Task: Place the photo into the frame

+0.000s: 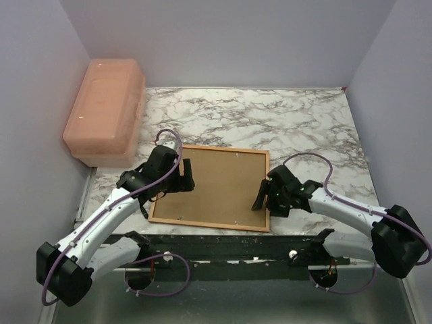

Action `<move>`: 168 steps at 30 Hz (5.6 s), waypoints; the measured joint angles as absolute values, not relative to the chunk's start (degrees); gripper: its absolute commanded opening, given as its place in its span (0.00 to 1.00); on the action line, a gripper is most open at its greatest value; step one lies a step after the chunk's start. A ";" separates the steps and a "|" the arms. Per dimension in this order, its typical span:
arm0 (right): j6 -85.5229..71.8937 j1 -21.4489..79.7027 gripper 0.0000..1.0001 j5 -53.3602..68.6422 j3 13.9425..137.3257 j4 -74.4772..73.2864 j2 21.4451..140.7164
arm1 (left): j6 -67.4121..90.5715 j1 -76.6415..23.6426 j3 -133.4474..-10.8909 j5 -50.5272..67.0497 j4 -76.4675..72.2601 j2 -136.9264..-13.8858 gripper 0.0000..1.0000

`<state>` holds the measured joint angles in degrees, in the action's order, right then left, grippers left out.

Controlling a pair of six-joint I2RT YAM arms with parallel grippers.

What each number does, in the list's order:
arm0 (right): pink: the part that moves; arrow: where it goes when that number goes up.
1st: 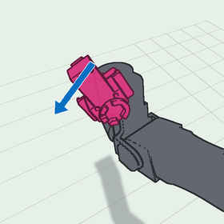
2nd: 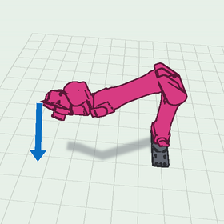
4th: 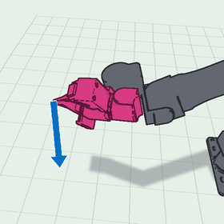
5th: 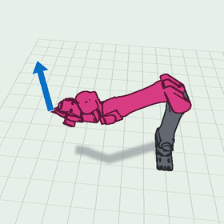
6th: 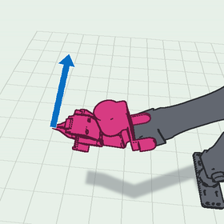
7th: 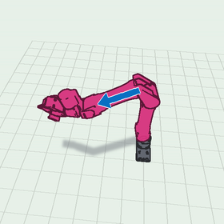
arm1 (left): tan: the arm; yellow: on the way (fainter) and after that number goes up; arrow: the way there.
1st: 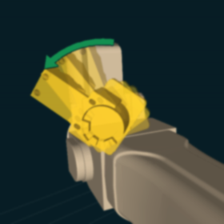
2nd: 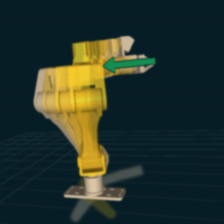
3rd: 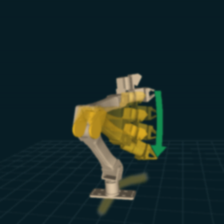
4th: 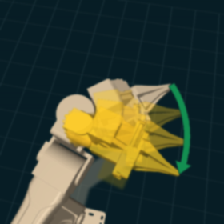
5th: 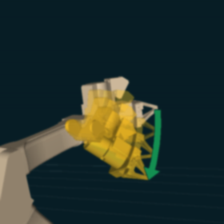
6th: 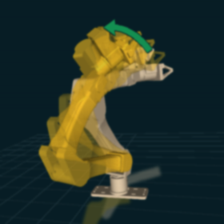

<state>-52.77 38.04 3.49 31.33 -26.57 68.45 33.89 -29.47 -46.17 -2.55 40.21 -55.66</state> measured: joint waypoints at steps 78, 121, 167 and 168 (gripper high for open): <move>-57.39 47.42 0.84 5.26 56.55 -56.05 54.04 | 22.28 -92.38 -60.62 -53.84 57.04 -84.53 0.37; 44.80 47.42 0.97 37.34 38.72 -7.44 42.57 | 16.47 -92.31 -60.71 -48.27 65.39 -58.87 0.33; 20.27 47.51 0.01 43.88 35.70 -1.72 38.68 | 15.90 -92.27 -80.23 -37.85 45.80 -51.03 0.99; 18.02 47.53 0.00 43.18 35.64 -1.32 38.39 | 15.88 -92.27 -80.05 -37.41 44.82 -50.57 0.99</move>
